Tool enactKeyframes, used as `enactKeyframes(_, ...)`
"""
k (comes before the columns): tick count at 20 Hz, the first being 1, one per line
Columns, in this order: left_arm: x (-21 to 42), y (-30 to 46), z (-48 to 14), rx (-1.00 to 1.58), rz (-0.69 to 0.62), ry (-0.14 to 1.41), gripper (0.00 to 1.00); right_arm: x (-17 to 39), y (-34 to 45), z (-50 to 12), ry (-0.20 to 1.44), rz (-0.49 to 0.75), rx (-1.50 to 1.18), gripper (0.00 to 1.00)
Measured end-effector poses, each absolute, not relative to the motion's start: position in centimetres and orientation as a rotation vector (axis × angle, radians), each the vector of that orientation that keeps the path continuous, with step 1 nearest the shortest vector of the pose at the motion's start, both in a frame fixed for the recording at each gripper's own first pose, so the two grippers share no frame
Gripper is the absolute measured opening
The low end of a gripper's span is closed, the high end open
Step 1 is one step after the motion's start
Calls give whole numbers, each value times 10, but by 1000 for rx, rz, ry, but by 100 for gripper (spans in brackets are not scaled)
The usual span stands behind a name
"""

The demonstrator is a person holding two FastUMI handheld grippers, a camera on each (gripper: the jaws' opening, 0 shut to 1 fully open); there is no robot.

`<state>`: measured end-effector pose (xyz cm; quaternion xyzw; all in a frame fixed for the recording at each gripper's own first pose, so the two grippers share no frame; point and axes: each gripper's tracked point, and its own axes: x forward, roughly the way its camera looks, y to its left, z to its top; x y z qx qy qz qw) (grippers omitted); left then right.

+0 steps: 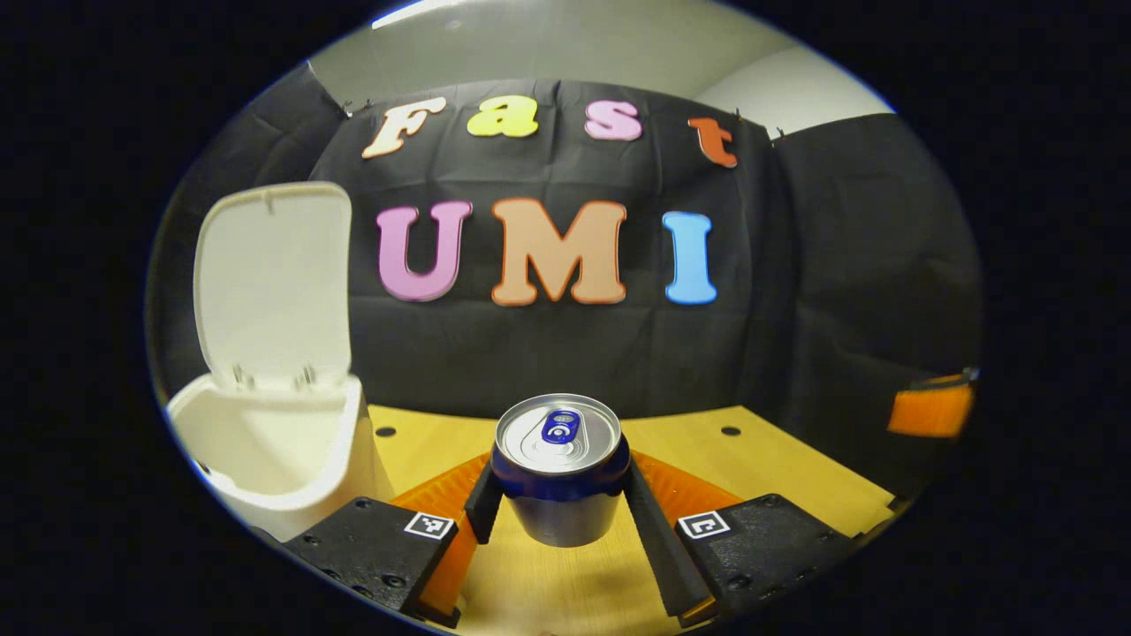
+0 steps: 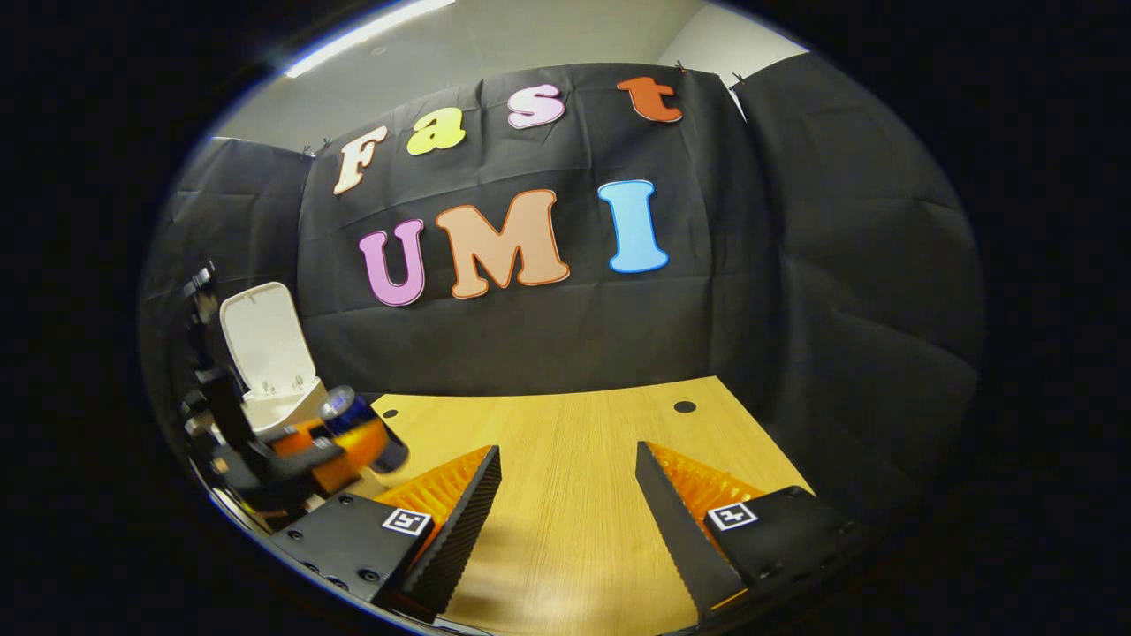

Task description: Press the lid of the desktop garbage bin to open it, pick up the crumpled paper on the desktop and throw it into the bin, then pick up the pop can on the desktop and drop it into the bin, and finally close the garbage bin lid.

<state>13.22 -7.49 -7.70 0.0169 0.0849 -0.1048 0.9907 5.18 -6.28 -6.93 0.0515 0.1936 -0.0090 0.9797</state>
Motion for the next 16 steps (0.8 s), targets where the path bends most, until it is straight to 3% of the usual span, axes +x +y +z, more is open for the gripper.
enactKeyframes(6, 143, -22, 0, 31, -99, 34, 76, 55, -47, -76, 394, 26, 99, 98)
enactKeyframes(16, 120, 135, 0, 105, 251, 69, 77, 62, -21, -82, 408, 95, 93, 98)
